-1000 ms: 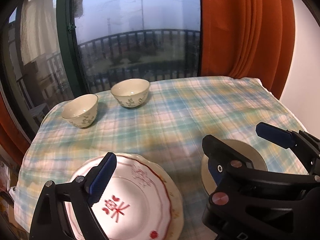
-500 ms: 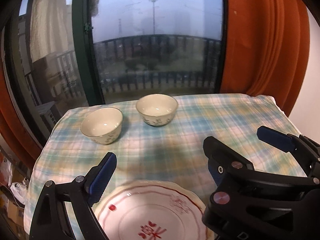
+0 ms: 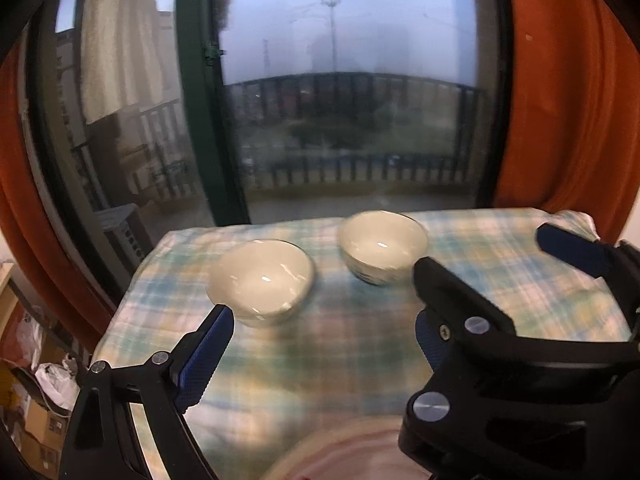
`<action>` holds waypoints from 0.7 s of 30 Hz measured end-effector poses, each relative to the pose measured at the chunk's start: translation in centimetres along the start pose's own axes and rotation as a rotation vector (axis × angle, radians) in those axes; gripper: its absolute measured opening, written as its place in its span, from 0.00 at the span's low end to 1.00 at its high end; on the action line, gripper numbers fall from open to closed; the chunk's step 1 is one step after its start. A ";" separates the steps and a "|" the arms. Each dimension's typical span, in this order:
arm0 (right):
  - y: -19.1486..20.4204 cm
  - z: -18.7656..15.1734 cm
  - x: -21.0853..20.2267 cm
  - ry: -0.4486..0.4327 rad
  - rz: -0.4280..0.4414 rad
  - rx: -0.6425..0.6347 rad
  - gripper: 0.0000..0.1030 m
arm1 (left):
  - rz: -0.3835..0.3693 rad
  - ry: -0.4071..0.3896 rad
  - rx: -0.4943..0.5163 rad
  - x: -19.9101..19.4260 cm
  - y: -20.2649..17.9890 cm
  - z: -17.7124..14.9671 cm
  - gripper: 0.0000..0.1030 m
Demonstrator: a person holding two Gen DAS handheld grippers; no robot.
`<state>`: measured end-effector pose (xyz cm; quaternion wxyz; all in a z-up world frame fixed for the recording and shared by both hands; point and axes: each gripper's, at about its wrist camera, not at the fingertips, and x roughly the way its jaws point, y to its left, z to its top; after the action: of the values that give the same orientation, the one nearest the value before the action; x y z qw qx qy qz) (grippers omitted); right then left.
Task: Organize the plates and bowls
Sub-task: 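Move both grippers to the second plain green-rimmed plate and close on its rim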
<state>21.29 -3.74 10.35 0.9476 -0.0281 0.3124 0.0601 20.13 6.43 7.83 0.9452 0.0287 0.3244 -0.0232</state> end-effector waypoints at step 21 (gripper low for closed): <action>4.8 4.0 13.1 0.046 0.091 -0.039 0.87 | 0.159 0.068 -0.107 11.8 7.3 2.3 0.67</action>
<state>33.50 2.67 5.70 0.9357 -0.0334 0.3341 0.1087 31.24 13.30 2.67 0.9326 0.0047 0.3539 0.0701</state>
